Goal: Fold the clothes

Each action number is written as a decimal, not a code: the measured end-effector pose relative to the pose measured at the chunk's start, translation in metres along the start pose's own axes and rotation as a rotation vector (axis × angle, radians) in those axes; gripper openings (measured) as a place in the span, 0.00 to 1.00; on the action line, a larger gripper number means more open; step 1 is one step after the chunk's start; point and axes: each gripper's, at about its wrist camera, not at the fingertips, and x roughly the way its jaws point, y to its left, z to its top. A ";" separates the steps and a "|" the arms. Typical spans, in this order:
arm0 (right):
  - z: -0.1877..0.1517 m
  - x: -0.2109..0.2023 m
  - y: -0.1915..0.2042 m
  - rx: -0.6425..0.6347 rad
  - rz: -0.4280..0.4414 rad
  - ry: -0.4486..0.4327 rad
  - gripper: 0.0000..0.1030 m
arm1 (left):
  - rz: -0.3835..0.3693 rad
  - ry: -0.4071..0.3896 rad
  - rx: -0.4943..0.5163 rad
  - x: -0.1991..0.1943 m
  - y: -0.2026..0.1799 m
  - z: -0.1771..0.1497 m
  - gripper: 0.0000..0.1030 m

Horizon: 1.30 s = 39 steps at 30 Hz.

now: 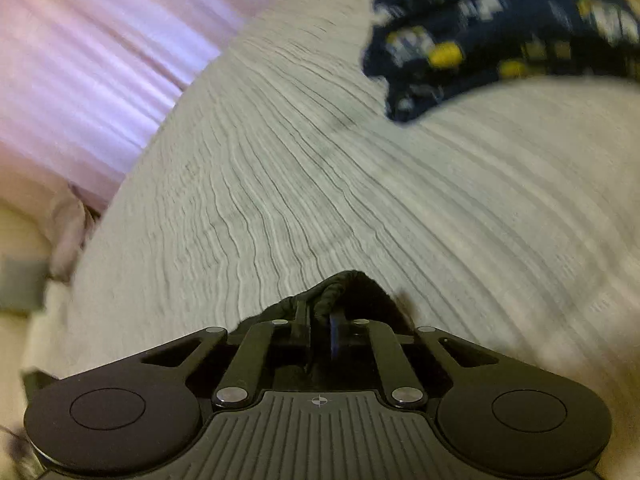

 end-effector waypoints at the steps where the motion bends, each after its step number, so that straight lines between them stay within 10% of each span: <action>1: -0.004 -0.002 0.001 -0.006 -0.029 -0.015 0.05 | 0.000 -0.020 -0.003 0.002 0.001 -0.003 0.02; 8: -0.018 0.031 0.005 0.032 -0.260 -0.086 0.12 | 0.146 -0.076 0.085 0.020 -0.008 -0.011 0.09; 10: -0.013 0.023 0.015 -0.010 -0.357 -0.114 0.45 | 0.217 -0.130 0.108 0.002 -0.010 -0.012 0.10; 13: -0.011 0.000 0.036 -0.119 -0.490 -0.177 0.51 | 0.265 -0.191 0.120 -0.027 -0.011 -0.015 0.08; 20: -0.094 -0.011 0.101 -0.410 -0.316 -0.013 0.50 | 0.133 -0.046 0.193 -0.059 -0.029 -0.076 0.05; 25: -0.152 0.009 0.081 -0.524 -0.420 0.124 0.50 | 0.143 0.048 0.154 -0.063 -0.027 -0.124 0.04; 39: -0.180 -0.005 0.082 -0.565 -0.402 0.101 0.46 | 0.306 -0.086 -0.011 -0.112 -0.032 -0.197 0.04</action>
